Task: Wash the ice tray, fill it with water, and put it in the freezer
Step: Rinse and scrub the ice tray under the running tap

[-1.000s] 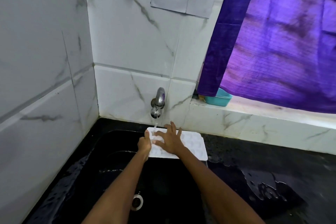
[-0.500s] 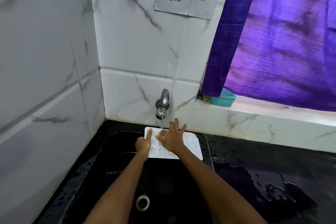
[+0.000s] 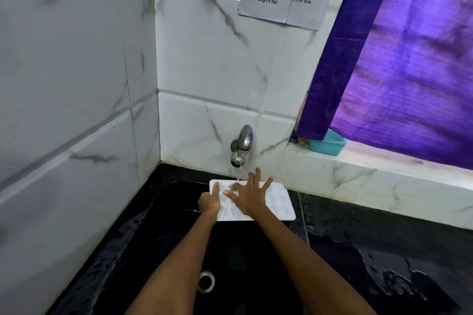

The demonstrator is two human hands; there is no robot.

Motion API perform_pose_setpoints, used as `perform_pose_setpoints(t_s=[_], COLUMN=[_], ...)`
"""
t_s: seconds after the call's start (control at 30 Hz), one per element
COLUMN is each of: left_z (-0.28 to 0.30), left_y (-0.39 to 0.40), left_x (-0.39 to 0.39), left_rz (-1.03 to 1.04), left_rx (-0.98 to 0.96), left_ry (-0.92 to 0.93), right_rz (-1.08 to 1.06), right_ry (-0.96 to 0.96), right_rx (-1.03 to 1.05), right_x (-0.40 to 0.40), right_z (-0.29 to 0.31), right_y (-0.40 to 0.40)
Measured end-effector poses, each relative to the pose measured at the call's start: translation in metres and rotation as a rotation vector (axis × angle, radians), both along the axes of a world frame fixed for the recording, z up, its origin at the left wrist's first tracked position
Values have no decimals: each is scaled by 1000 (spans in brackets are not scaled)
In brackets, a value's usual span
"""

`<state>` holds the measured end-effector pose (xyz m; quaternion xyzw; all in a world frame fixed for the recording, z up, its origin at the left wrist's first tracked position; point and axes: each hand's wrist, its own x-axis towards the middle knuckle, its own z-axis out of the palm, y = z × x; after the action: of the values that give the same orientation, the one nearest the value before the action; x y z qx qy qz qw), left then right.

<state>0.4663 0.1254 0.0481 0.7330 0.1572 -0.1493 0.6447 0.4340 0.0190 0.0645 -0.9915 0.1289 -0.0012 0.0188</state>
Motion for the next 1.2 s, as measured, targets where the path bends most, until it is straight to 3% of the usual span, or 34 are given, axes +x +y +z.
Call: perform_pose_setpoints(t_s=[0.17, 0.33, 0.43, 0.53, 0.63, 0.77, 0.9, 1.03, 1.2], left_z=[2, -11, -12, -11, -9, -7, -8, -9, -8], left_y=[5, 0, 9, 19, 18, 21, 17, 19, 18], left_x=[5, 1, 7, 14, 17, 19, 13, 10, 10], left_rz=[21, 17, 60, 93, 69, 93, 79, 106, 80], left_rx=[-13, -7, 1, 6, -39, -54, -34, -64, -55], left_ry=[18, 23, 30, 15, 7, 13, 14, 32, 5], right_rz=[13, 20, 111, 32, -37, -17, -34, -20, -26], right_ry=[2, -14, -24, -126, -59, -53, -42, -15, -26], right_rx=[211, 99, 238, 309, 225, 261, 43, 170, 42], right_x=[-3, 1, -5, -7, -1, 4, 7, 2, 4], right_z=[0, -1, 0, 0, -2, 1, -2, -4, -5], right_y=[4, 8, 2, -9, -2, -1, 1, 0, 0])
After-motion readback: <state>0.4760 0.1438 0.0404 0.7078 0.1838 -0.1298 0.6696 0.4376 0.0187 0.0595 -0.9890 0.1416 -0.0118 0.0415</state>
